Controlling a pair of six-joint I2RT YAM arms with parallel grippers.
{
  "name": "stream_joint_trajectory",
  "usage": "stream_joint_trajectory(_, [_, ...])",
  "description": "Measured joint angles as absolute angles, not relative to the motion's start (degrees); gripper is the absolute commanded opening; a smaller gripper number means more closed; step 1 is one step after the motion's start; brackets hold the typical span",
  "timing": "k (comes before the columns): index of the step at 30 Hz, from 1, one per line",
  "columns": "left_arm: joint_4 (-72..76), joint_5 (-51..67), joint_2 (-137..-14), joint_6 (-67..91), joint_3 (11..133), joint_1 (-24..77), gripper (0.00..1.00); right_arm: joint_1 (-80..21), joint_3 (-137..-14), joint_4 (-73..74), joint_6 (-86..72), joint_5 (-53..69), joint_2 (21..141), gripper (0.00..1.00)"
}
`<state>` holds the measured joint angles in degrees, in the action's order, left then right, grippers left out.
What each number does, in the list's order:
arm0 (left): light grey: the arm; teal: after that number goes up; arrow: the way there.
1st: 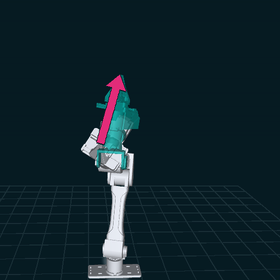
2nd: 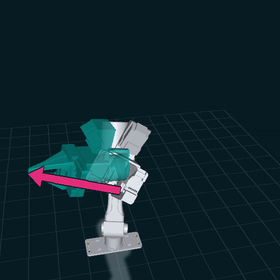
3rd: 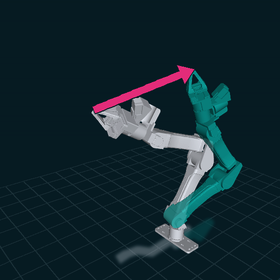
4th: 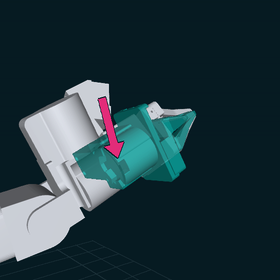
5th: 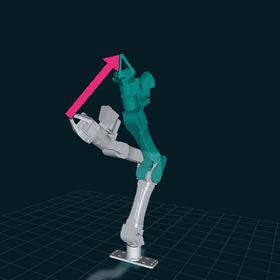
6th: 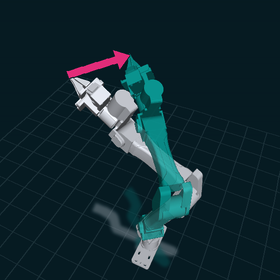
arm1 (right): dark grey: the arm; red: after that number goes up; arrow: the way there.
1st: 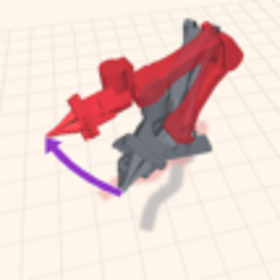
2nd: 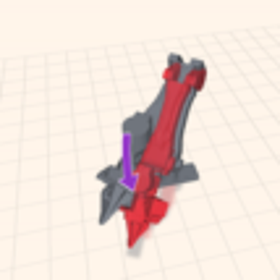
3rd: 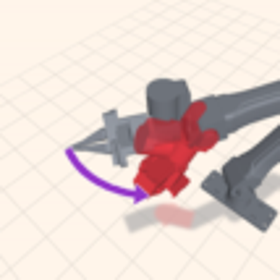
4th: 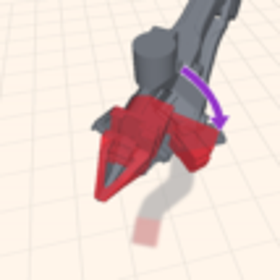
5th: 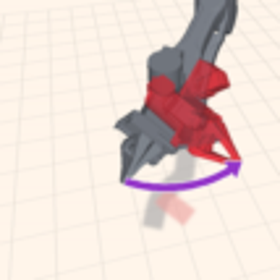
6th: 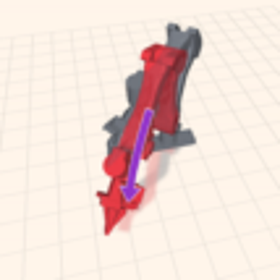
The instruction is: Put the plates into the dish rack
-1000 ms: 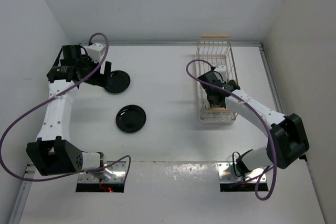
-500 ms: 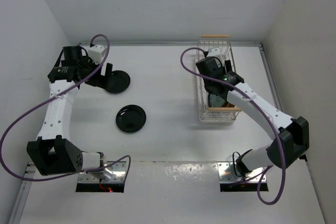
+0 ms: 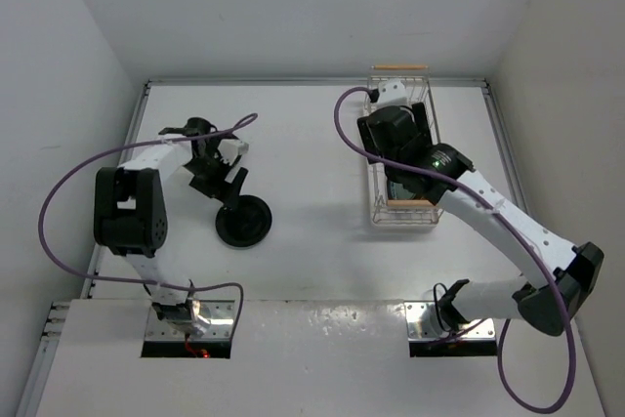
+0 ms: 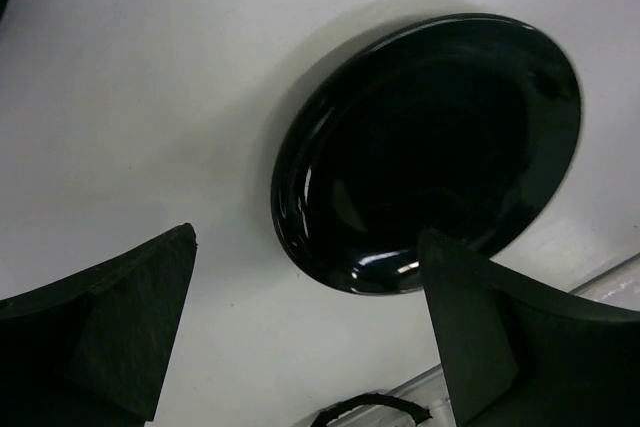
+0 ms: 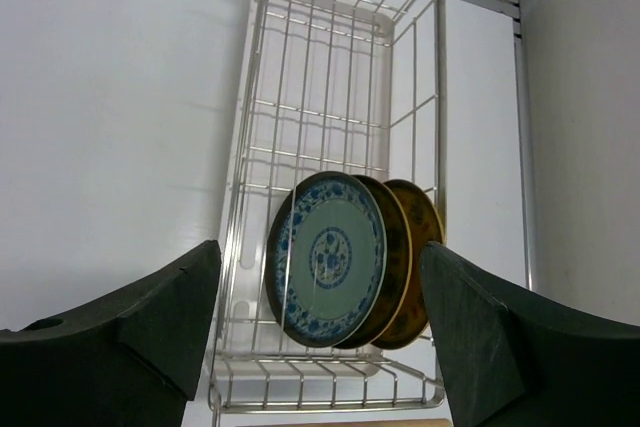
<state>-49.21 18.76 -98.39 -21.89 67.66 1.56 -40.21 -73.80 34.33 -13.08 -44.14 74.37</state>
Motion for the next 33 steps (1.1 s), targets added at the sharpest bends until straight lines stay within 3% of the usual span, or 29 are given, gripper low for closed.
stream_joint_trajectory(5, [-47.0, 17.2, -104.7, -22.6, 67.3, 1.6, 0.75, -41.2, -70.5, 34.3, -13.7, -43.5, 72.7, 0.79])
stream_joint_trajectory(9, [-45.6, 15.5, -104.5, -23.0, 64.8, 3.3, 0.53, -41.4, -67.4, 34.1, -14.1, -44.0, 69.5, 0.79])
stream_joint_trajectory(12, [-44.8, 13.8, -103.6, -23.0, 62.6, 5.7, 0.26, -41.4, -65.5, 33.6, -14.2, -44.7, 66.4, 0.79])
stream_joint_trajectory(13, [-45.0, 13.9, -103.7, -22.7, 62.3, 6.1, 0.05, -41.4, -65.1, 33.3, -14.2, -44.9, 65.6, 0.79])
stream_joint_trajectory(14, [-45.3, 14.0, -103.6, -22.0, 62.3, 6.4, 0.00, -41.4, -64.9, 33.0, -14.2, -45.0, 65.0, 0.79])
stream_joint_trajectory(22, [-49.2, 19.0, -103.7, -22.6, 64.6, 5.9, 0.00, -41.4, -62.8, 31.5, -14.6, -38.9, 63.7, 0.79])
stream_joint_trajectory(33, [-55.0, 26.5, -86.9, -25.1, 85.1, 13.6, 0.00, -47.0, -61.0, 17.7, -15.1, -4.8, 70.1, 0.81])
